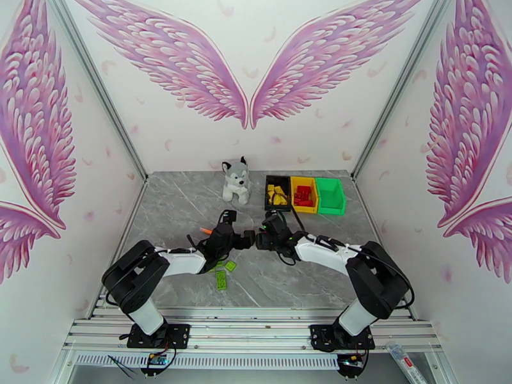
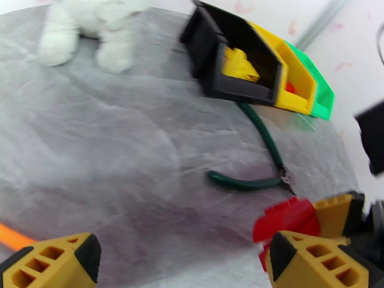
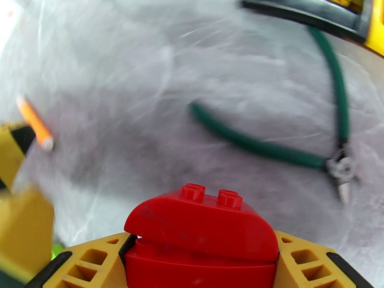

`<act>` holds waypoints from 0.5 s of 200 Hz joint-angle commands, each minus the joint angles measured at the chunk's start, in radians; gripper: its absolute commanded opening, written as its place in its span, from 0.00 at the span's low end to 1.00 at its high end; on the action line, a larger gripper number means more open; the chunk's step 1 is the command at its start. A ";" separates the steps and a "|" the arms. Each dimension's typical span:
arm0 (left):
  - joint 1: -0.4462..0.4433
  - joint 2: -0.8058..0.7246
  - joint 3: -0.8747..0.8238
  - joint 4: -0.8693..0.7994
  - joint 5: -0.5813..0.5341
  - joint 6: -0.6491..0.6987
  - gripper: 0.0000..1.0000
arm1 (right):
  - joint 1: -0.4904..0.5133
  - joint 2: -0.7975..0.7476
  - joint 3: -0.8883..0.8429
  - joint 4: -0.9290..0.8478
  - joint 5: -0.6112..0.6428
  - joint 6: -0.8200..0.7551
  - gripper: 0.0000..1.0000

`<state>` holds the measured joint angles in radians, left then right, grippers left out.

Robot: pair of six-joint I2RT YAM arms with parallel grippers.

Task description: Sort the legos into containers by color

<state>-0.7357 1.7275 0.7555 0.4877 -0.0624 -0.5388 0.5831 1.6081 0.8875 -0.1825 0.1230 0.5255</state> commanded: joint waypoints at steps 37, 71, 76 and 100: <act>-0.067 0.156 0.268 -0.048 0.119 0.099 0.99 | -0.292 -0.079 -0.023 0.178 -0.027 0.083 0.59; -0.079 0.178 0.351 -0.080 0.116 0.133 0.99 | -0.408 0.019 0.115 0.176 -0.050 0.094 0.58; -0.079 0.176 0.355 -0.085 0.111 0.136 0.99 | -0.420 0.041 0.138 0.170 -0.059 0.094 0.57; -0.075 0.154 0.338 -0.093 0.079 0.152 0.99 | -0.455 0.115 0.228 0.156 -0.100 0.095 0.57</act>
<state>-0.8120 1.8927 1.0805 0.4427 0.0387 -0.4263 0.1516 1.6630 1.0367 -0.0391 0.0780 0.6022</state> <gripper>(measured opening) 0.988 0.664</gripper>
